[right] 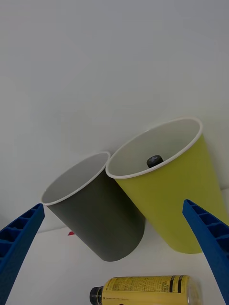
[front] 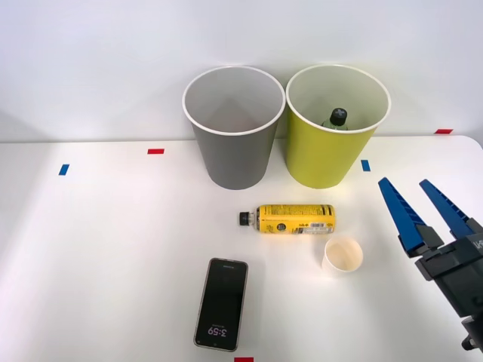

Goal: Put cans in the gray bin, plastic bottles in the light green bin

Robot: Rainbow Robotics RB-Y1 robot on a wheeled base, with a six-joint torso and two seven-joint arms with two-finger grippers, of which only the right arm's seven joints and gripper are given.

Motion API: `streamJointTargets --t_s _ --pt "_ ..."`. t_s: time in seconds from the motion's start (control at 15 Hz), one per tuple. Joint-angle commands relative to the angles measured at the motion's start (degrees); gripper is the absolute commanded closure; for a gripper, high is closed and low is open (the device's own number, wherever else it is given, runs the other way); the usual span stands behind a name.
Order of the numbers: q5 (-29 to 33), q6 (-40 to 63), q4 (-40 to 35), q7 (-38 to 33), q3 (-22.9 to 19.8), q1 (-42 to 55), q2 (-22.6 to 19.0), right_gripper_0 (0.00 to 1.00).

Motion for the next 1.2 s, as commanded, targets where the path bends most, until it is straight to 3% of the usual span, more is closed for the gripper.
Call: streamJointTargets --t_s 0.07,0.4,0.6,0.93,1.2 --pt "4.25 -10.54 8.90 6.24 4.49 -0.46 0.71 0.00" --pt "4.43 -11.16 9.78 20.39 5.63 7.89 4.49 0.00" --pt "4.78 -10.98 9.78 25.22 5.55 12.64 10.03 0.00" --pt "6.54 -9.49 9.87 26.45 5.81 14.66 15.83 0.00" --pt "17.09 -11.60 15.31 24.87 4.14 11.14 24.71 0.00"
